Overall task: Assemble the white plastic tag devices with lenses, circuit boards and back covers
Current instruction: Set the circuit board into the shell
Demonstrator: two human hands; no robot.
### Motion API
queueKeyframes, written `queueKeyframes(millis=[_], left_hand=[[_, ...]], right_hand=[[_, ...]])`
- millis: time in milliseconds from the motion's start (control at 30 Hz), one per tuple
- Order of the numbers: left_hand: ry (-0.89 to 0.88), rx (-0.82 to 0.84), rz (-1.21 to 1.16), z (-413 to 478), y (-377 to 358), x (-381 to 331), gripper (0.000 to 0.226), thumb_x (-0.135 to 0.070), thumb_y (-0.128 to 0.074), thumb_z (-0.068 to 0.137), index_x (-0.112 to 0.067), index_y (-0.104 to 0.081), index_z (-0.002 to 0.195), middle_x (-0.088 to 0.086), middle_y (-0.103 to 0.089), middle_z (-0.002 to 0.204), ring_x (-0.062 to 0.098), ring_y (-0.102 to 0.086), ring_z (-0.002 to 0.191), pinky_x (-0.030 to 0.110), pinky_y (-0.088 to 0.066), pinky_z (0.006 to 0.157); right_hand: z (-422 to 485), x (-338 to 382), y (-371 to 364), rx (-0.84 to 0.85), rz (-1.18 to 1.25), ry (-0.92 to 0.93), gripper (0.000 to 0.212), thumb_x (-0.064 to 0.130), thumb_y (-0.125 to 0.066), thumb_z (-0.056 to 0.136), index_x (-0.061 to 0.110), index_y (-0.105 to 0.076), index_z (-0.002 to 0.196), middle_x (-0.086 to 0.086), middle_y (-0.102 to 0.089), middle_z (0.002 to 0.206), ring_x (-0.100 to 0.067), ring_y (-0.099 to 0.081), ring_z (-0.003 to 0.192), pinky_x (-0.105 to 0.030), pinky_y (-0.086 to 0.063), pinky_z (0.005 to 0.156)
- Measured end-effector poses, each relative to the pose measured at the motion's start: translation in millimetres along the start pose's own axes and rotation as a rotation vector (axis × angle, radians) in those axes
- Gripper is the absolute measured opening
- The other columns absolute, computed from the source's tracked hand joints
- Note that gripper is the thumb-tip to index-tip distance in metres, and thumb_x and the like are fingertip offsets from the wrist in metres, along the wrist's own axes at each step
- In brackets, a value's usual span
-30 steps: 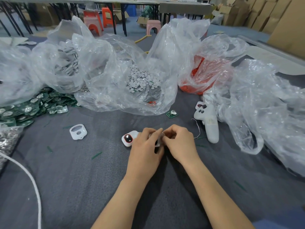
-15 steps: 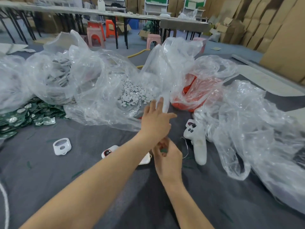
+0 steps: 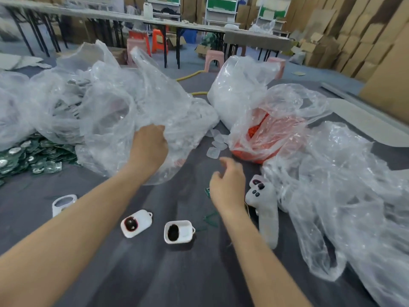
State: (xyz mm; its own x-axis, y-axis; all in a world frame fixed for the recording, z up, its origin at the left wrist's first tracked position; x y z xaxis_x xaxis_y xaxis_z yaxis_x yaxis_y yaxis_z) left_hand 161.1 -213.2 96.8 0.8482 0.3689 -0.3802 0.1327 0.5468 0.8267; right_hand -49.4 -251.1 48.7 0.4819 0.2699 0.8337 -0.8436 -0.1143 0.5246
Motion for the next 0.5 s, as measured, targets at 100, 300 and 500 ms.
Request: queueKeyframes(millis=[100,300,500], left_hand=[[-0.026,-0.037,-0.059,-2.4,7.9,-5.6,0.022,0.005,-0.043,0.083,0.009,-0.063,0.090,0.027,-0.065,0.090,0.044,-0.060,0.087,0.047,-0.044,0.077],[-0.042,-0.097,-0.171,-15.3,15.5,-0.6,0.035,0.008,-0.042,0.083,-0.014,-0.030,0.058,0.002,-0.036,0.056,0.019,-0.034,0.053,0.027,-0.018,0.054],[-0.015,-0.121,-0.227,-13.0,18.4,1.7,0.041,0.007,-0.043,0.086,-0.020,-0.033,0.057,-0.002,-0.036,0.056,0.017,-0.036,0.057,0.027,-0.022,0.055]], right_hand=[[58.5,-1.6,-36.8,0.183,-0.270,0.000,0.073,0.021,-0.059,0.092,0.006,-0.018,0.150,-0.014,-0.014,0.155,-0.029,-0.017,0.144,-0.031,-0.020,0.114],[135.7,-26.6,-64.8,0.049,-0.583,0.077,0.088,0.056,-0.051,0.091,0.013,-0.006,0.154,-0.008,-0.009,0.160,-0.027,-0.010,0.147,-0.039,-0.014,0.118],[180.5,-19.4,-86.0,0.050,-0.607,0.217,0.081,0.058,-0.050,0.089,0.009,-0.026,0.148,-0.010,-0.027,0.154,-0.027,-0.026,0.141,-0.040,-0.021,0.116]])
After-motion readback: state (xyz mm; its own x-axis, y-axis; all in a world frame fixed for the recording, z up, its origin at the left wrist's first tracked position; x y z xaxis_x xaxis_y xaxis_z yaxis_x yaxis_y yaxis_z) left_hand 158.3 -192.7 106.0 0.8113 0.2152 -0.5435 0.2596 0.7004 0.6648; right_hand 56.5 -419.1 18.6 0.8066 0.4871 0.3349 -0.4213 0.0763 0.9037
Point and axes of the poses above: each hand's wrist, its own z-axis towards the middle knuckle, its own y-axis out of the back of the hand, x = y × z, the point moved 9 cm from there along z, towards the middle knuckle
